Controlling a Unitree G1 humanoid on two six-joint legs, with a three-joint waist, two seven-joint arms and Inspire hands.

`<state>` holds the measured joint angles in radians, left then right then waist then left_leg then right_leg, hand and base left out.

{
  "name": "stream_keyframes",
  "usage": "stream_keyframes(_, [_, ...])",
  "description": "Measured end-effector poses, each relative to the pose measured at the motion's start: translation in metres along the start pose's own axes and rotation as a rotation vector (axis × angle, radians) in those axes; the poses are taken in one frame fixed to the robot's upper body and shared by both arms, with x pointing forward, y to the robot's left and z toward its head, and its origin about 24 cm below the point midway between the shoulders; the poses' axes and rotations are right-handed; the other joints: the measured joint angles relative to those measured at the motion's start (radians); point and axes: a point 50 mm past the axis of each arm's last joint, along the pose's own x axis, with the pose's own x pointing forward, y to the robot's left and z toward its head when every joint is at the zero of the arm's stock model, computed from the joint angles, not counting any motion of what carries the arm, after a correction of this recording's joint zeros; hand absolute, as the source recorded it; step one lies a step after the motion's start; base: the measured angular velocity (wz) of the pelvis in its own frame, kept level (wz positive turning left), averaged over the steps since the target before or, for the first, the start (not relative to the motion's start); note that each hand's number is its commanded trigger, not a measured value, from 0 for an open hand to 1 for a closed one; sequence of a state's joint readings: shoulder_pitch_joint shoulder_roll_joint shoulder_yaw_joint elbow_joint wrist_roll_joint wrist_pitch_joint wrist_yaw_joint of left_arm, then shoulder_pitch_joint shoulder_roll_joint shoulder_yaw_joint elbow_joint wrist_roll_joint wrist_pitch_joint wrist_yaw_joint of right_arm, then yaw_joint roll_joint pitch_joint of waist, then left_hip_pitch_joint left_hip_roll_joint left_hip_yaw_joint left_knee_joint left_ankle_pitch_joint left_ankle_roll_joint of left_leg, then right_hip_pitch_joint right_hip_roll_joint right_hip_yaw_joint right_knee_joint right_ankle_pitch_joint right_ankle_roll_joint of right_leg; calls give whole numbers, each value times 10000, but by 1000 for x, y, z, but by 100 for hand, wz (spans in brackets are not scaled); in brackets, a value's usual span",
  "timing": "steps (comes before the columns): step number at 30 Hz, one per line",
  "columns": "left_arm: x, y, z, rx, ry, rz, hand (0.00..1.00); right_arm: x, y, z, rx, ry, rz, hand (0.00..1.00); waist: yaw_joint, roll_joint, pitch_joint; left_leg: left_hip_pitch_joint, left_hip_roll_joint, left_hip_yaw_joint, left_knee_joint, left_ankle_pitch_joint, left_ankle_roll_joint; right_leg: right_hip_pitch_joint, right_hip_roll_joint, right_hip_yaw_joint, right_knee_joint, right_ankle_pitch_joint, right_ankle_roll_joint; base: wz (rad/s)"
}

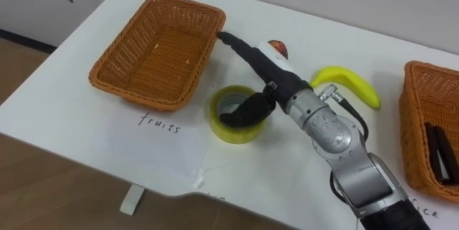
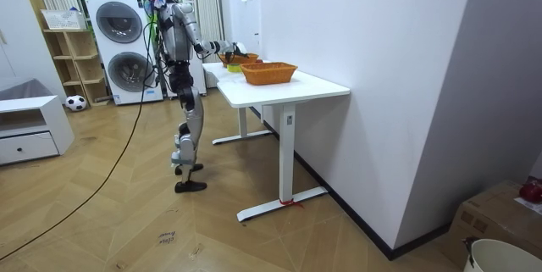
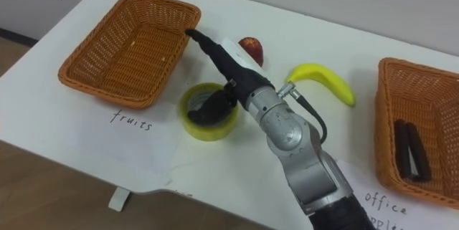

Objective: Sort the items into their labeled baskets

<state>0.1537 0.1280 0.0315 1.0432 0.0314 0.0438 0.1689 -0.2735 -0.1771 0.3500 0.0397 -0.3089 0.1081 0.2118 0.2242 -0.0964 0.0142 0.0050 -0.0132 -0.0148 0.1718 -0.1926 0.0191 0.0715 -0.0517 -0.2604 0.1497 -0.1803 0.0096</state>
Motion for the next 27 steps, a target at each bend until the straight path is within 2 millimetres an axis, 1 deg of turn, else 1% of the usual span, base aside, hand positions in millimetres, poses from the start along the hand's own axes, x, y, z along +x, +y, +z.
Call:
stream_keyframes(7, [0, 1, -1, -19, 35, -4, 0, 0, 1, -1, 21, 142, 114, 0, 1, -21, -14, 58, 2, 81, 5, 4, 1, 32, 0, 100, 1, 0, 0, -3])
stream_keyframes(13, [0, 1, -1, -19, 28, 8, 0, -1, 2, -3, 37, 270, 331, 0, 1, -60, -41, 61, 3, 99, 14, 4, 2, 31, 0, 113, 4, 0, 0, 0])
stream_keyframes(19, [0, 2, -1, -10, 38, -1, 0, -1, 1, -4, -44, 320, 425, 0, -22, -67, -46, 56, 2, 97, 26, 4, 2, 36, -1, 108, 6, 0, 0, 0])
stream_keyframes(24, [0, 3, -2, -3, 148, -30, 0, -4, -2, -10, -225, 605, 829, 0, -34, -79, -54, 56, 5, 99, 26, 4, 1, 34, 0, 111, 7, 0, 0, 0])
stream_keyframes(27, [0, 5, -2, 36, 164, -121, 0, -6, -3, -13, -349, 811, 1059, 0, -28, -123, -69, 58, 6, 101, 26, 4, 2, 30, 0, 112, 7, 0, 0, 0])
